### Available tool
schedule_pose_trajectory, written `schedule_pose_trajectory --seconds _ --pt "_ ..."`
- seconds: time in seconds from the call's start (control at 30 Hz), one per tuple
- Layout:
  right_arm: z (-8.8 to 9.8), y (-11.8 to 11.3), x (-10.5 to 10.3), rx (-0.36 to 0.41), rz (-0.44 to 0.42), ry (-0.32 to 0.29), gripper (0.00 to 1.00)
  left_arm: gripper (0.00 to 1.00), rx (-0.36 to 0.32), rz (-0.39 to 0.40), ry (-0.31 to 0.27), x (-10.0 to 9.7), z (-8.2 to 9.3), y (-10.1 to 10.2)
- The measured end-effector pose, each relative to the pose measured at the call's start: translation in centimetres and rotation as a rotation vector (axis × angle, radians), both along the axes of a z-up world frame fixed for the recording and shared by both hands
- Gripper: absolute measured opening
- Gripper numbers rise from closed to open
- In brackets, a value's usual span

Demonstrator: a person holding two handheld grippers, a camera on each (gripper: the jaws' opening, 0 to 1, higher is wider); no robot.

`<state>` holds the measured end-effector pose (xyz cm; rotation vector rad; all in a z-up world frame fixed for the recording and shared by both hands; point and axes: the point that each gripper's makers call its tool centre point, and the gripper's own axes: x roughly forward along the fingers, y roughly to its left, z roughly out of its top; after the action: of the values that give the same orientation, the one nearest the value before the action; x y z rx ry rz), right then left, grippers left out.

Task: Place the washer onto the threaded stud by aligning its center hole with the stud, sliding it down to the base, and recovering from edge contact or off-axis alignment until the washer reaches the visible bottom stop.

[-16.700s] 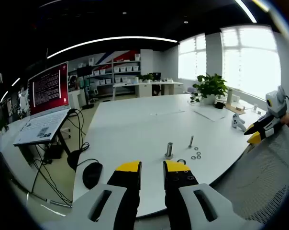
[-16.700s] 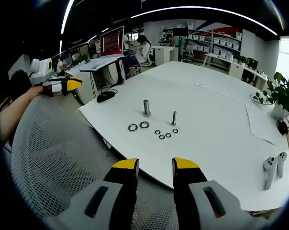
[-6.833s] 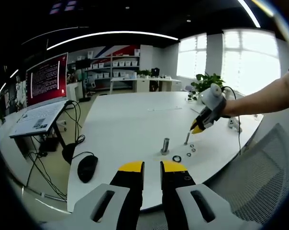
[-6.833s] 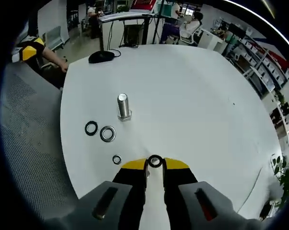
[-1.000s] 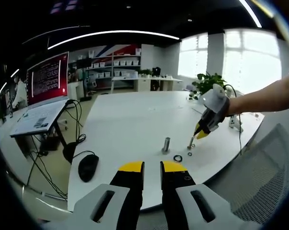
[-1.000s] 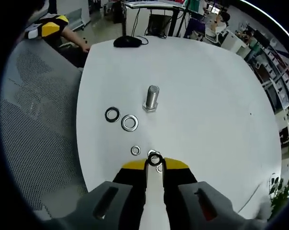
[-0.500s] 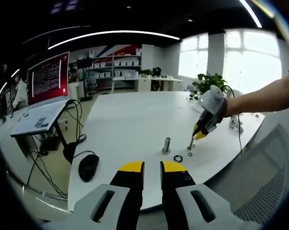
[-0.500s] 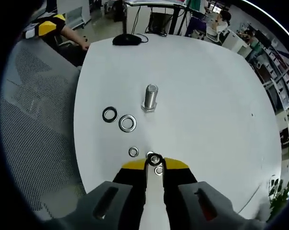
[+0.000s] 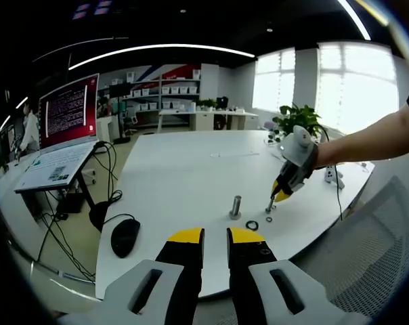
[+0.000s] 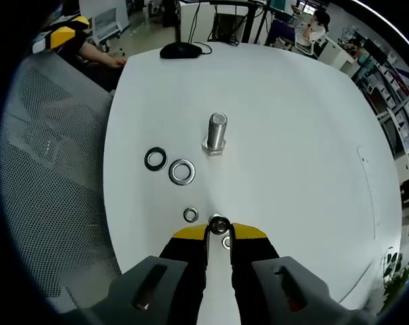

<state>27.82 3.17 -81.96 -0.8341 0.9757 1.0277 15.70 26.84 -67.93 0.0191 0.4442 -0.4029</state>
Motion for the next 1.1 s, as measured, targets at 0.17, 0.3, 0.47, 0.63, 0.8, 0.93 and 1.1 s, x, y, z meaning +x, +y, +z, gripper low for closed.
schedule_pose_trajectory --seconds 0.17,0.3,0.47,0.63,0.8,0.93,1.1 --pt "-0.8 0.0 0.1 -0.01 0.002 0.009 0.13 0.11 -0.001 0.002 0.001 0.0 0.0 0.0" --pt "-1.3 0.2 0.0 -0.015 0.003 0.019 0.13 0.11 0.0 0.002 0.002 0.0 0.0 0.0" --pt "-1.9 0.2 0.0 -0.026 0.007 0.028 0.13 0.11 -0.001 0.003 0.003 0.1 0.0 0.0" --pt "-2.5 0.1 0.0 -0.036 0.006 0.035 0.13 0.11 0.001 0.0 0.007 0.1 -0.1 0.0" --pt "-3.0 0.1 0.0 -0.039 -0.005 0.041 0.13 0.11 0.003 -0.002 0.01 0.1 -0.2 0.0" --pt "-3.4 0.1 -0.2 -0.047 -0.008 0.044 0.13 0.11 0.004 -0.005 0.013 0.0 -0.2 0.0" --pt "-3.9 -0.1 -0.1 -0.061 -0.009 0.046 0.13 0.11 0.005 -0.007 0.015 0.0 -0.3 -0.1"
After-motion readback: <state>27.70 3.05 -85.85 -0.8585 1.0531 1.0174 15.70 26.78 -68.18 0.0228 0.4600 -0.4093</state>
